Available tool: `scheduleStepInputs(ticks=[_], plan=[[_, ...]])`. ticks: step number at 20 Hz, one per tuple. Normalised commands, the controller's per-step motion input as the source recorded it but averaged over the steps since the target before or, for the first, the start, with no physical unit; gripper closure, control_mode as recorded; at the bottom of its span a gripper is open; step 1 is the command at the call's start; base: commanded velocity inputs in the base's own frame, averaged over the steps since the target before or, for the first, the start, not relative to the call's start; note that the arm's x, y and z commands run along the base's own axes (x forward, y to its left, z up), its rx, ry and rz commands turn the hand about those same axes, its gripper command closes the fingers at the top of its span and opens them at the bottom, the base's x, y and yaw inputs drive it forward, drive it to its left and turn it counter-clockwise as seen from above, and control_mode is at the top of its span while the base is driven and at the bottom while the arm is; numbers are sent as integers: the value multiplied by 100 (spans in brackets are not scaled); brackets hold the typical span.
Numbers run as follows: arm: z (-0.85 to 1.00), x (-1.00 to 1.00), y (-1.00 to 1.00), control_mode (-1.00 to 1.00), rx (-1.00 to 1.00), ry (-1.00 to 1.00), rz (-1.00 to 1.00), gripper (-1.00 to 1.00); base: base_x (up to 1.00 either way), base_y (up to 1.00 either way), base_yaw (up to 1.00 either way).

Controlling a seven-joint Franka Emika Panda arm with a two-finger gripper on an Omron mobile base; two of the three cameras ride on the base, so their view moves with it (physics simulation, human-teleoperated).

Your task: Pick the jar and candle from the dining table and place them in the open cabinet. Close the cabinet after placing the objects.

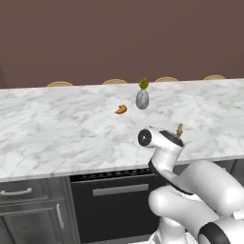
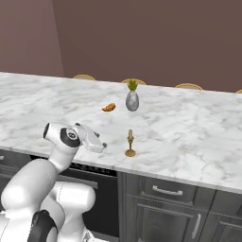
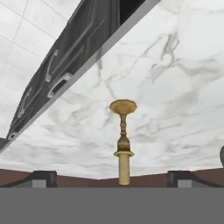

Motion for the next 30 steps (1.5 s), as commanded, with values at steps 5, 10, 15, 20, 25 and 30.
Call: scheduleStepInputs(ticks=[5, 10, 15, 20, 25, 30], plan=[[-20, 4, -5, -100, -1, -4, -5, -100, 0, 0, 0], [-18, 8, -7, -100, -2, -2, -7, -100, 0, 0, 0], [-24, 35, 0, -100, 0, 0, 0, -100, 0, 0, 0], [-12, 8, 0, -100, -2, -7, 0, -100, 0, 0, 0], [-4, 0, 0, -100, -5, -13, 0, -100, 0, 0, 0], [-7, 12, 0, -100, -1, -7, 5, -100, 0, 0, 0]])
